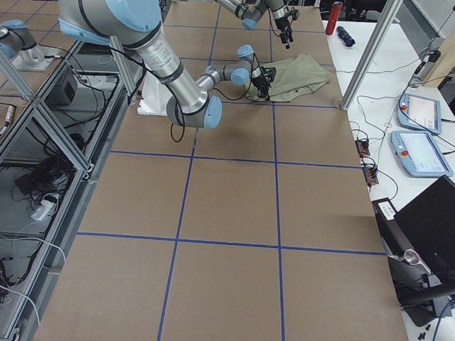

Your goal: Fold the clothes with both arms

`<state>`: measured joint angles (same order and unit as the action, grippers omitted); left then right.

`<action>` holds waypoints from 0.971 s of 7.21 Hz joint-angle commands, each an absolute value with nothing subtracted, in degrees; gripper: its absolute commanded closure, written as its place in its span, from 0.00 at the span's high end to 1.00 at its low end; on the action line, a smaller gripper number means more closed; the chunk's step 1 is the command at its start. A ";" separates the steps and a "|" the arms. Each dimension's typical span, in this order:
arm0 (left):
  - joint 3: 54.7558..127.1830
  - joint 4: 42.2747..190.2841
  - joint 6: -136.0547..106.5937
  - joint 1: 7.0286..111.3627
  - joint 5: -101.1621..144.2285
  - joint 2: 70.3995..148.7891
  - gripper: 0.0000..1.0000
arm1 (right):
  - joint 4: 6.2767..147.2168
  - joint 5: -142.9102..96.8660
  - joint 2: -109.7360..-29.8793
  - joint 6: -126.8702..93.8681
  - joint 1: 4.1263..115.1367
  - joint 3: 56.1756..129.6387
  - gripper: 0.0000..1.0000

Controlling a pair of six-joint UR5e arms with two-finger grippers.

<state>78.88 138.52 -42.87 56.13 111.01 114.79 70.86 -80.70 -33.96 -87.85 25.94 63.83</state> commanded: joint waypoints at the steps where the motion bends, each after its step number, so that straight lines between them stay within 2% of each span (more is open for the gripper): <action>1: 78.84 138.52 -42.98 56.07 111.01 114.79 1.00 | 72.67 -81.38 -33.84 -87.28 26.45 64.77 0.00; 2: 78.92 138.52 -42.98 55.90 111.01 114.79 1.00 | 76.25 -84.26 -34.80 -86.84 27.76 68.17 0.00; 3: 78.84 138.52 -43.07 55.64 110.92 114.79 1.00 | 79.51 -85.07 -39.24 -86.49 27.86 75.42 0.00; 5: 78.84 138.52 -43.07 55.55 110.92 114.79 1.00 | 84.16 -78.97 -53.02 -86.92 22.28 94.65 0.00; 7: 78.75 138.52 -42.98 55.55 110.92 114.79 1.00 | 92.43 -73.42 -60.26 -91.73 14.37 108.83 0.00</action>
